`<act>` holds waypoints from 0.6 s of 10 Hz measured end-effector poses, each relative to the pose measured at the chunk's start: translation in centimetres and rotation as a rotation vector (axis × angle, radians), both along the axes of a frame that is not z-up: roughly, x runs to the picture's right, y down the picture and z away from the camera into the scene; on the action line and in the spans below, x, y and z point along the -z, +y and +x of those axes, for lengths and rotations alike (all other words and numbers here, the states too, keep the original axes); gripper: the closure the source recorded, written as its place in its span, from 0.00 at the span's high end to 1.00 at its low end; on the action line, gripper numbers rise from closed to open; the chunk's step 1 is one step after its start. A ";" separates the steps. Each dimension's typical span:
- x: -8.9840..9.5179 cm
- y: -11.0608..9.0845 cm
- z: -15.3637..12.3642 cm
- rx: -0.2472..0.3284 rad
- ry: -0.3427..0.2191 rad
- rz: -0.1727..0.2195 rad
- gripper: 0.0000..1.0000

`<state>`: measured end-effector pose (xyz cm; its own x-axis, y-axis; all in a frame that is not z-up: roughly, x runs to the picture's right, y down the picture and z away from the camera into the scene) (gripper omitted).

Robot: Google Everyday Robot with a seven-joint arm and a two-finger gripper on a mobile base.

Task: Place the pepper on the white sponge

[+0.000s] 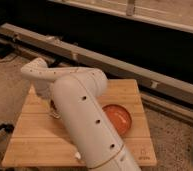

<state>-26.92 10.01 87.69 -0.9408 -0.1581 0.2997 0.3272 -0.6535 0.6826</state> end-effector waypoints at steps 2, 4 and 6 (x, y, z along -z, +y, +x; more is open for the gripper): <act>-0.1 -0.1 0.0 0.001 0.002 0.010 0.80; -0.4 -0.3 0.0 -0.001 0.006 0.015 0.80; -0.8 -0.6 0.2 -0.010 0.011 0.021 0.80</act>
<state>-26.68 9.42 88.46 -0.9359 -0.1738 0.3064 0.3410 -0.6646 0.6649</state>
